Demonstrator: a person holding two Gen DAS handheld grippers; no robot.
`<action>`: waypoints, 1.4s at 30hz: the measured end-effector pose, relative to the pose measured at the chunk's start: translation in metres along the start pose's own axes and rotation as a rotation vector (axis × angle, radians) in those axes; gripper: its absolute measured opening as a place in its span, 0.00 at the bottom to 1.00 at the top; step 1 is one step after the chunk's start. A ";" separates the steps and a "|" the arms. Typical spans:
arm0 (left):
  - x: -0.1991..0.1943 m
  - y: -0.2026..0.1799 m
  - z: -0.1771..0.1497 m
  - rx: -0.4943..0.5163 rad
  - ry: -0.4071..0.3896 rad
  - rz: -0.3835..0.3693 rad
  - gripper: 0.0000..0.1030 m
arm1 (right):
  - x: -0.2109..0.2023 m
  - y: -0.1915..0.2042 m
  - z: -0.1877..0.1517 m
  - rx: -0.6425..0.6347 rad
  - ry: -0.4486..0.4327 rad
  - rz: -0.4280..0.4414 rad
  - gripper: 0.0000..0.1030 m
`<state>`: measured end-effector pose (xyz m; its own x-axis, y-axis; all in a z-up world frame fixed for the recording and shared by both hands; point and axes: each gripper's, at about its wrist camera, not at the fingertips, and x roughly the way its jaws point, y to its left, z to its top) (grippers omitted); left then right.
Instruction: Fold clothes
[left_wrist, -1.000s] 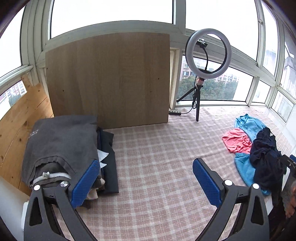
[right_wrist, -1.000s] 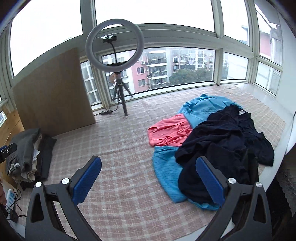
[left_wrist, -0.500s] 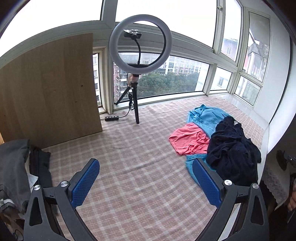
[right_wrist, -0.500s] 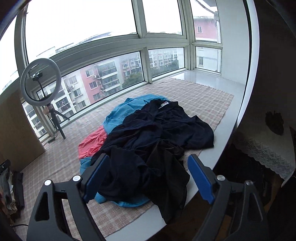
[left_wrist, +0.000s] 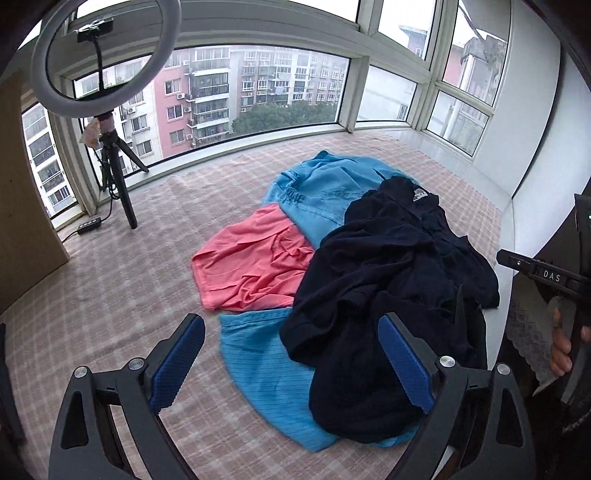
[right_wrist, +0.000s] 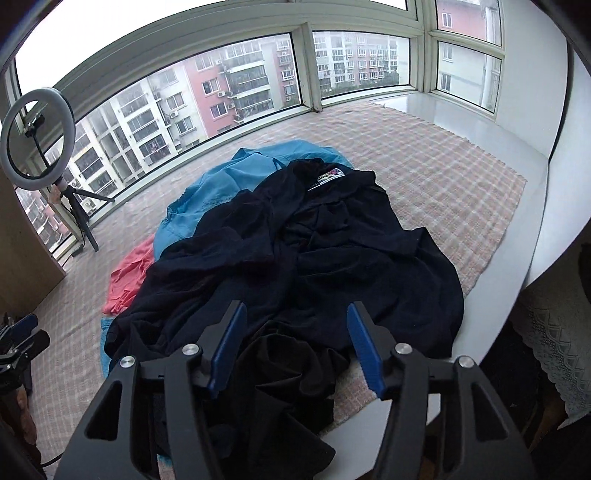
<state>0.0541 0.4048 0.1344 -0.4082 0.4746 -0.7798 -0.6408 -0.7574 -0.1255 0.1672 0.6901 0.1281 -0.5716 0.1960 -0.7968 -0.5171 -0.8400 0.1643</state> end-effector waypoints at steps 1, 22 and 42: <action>0.012 -0.006 0.001 -0.004 0.030 -0.003 0.90 | 0.013 -0.001 0.007 -0.010 0.023 0.021 0.60; 0.014 -0.035 0.039 -0.021 0.080 -0.106 0.03 | 0.018 0.008 0.091 -0.078 -0.017 0.288 0.09; -0.095 0.056 0.062 -0.027 -0.096 0.105 0.16 | -0.103 0.090 0.071 -0.313 -0.153 0.161 0.54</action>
<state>0.0163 0.3450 0.2392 -0.5332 0.4321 -0.7273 -0.5745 -0.8160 -0.0636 0.1344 0.6303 0.2657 -0.7302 0.1023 -0.6755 -0.2071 -0.9753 0.0762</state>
